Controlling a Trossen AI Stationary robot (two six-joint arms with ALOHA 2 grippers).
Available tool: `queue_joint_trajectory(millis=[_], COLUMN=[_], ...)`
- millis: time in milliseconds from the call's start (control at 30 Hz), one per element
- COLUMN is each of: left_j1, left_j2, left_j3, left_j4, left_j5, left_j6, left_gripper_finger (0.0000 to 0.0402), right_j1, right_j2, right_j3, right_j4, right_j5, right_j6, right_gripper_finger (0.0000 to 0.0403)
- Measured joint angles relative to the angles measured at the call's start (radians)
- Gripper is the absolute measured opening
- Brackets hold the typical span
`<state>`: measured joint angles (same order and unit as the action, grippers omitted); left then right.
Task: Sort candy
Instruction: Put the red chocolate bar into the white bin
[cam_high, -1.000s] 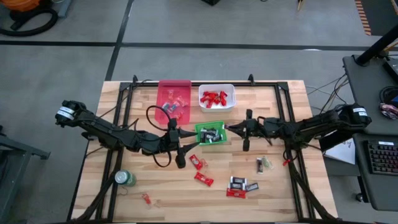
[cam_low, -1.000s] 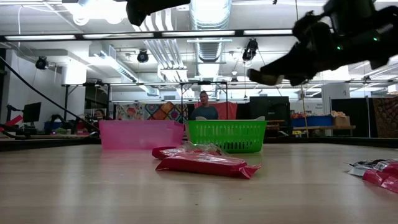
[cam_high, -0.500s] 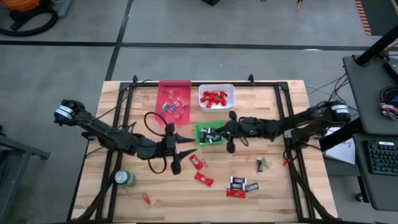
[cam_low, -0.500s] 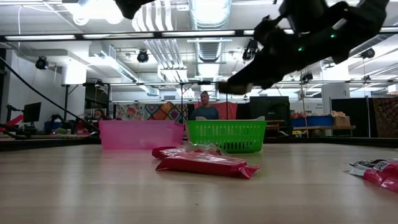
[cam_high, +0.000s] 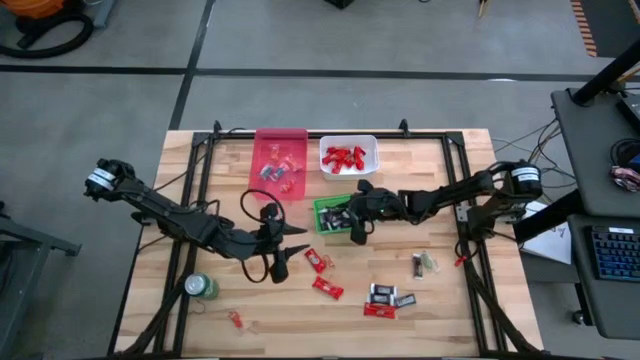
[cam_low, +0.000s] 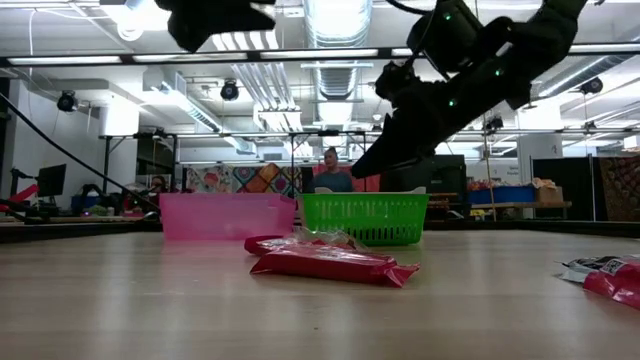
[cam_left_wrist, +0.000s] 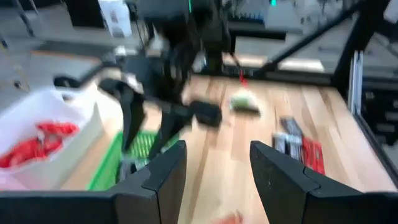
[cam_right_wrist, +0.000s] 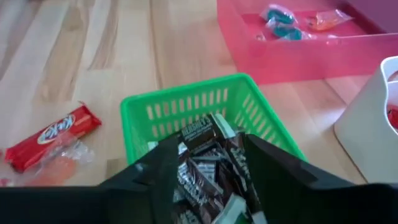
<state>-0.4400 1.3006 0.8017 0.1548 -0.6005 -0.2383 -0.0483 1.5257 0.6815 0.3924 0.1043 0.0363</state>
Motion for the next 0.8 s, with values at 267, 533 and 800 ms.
queue_joint_trajectory(millis=[267, 533, 800], left_j1=[0.0, 0.0, 0.006], left_j2=[0.006, 0.096, 0.278], left_j3=[0.0, -0.011, -0.011], left_j4=[-0.133, -0.149, -0.129], left_j5=[0.122, 0.14, 0.085], left_j6=[-0.067, 0.007, 0.094], left_gripper_finger=[0.0161, 0.0162, 0.0215], right_j1=[0.015, 0.079, 0.136], right_j2=[-0.112, -0.248, -0.377], right_j3=[0.072, 0.094, 0.095], right_j4=[-0.284, -0.486, -0.599], right_j5=[-0.008, -0.01, -0.008], right_j6=[0.045, 0.061, 0.122], right_gripper_finger=[0.0236, 0.0249, 0.0251])
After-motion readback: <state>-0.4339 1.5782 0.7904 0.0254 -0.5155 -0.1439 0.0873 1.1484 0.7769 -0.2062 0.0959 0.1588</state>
